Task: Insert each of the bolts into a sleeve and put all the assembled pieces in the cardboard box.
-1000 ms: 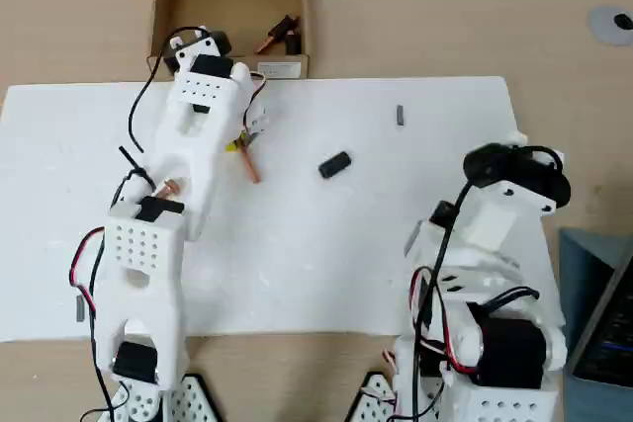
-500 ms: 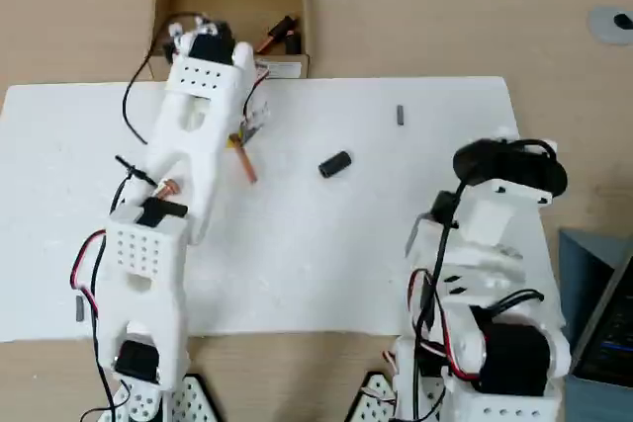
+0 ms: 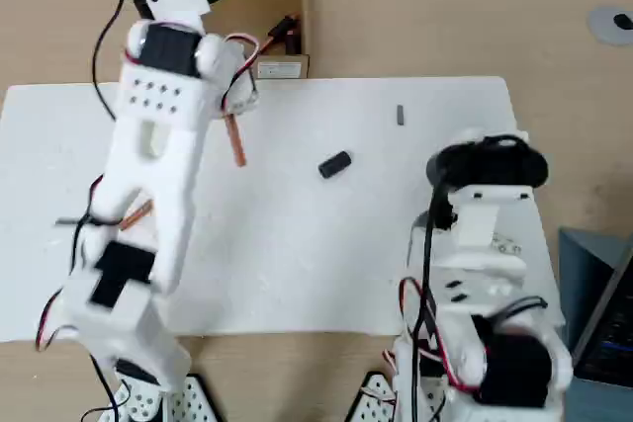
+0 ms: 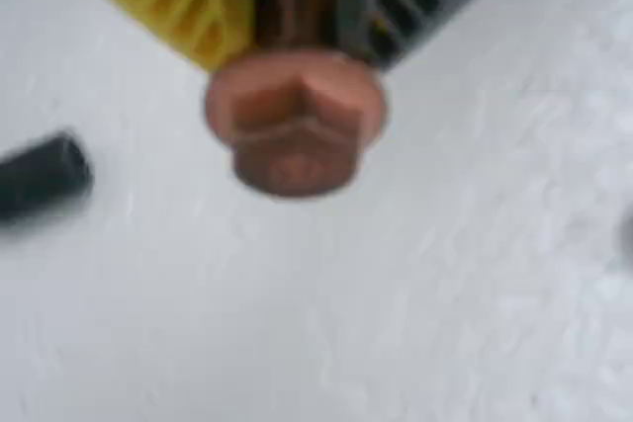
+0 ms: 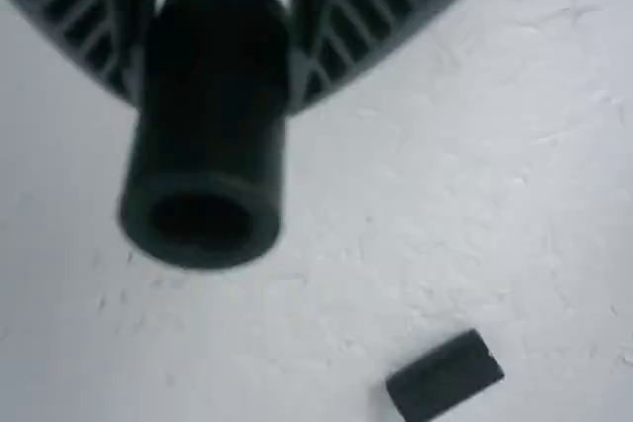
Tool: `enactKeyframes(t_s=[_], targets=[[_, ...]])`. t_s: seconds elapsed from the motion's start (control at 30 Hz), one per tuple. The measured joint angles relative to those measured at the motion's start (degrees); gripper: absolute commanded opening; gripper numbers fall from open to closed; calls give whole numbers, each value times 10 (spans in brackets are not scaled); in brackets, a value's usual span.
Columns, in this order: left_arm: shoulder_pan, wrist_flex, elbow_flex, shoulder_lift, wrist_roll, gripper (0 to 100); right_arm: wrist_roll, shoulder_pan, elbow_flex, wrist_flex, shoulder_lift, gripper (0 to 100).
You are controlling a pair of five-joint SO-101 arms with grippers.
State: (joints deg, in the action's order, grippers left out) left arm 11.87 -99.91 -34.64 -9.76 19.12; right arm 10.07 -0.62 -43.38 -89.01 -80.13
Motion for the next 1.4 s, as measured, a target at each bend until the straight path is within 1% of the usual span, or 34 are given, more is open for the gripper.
enactKeyframes(t_s=[0.1,0.23,0.47,0.63,0.77,0.87,1.07,1.27,1.4], targets=[[16,0,85,90,-21,1,-33,0,-7,5,-45,9],[41,10,207,215,-25,1,-69,0,-59,29,-116,9],[47,139,450,425,-25,1,-106,0,-190,77,-229,9],[48,229,637,573,-25,1,-125,-2,-263,112,-235,9],[48,290,760,691,-25,1,-122,-41,-296,123,-235,9],[48,329,841,782,-25,1,-104,-83,-307,143,-235,9],[48,397,977,958,-25,1,-100,-154,-342,185,-235,9],[48,417,1047,1099,-25,1,-100,-233,-354,202,-235,9],[48,417,1050,1136,-23,1,-100,-294,-364,205,-235,9]])
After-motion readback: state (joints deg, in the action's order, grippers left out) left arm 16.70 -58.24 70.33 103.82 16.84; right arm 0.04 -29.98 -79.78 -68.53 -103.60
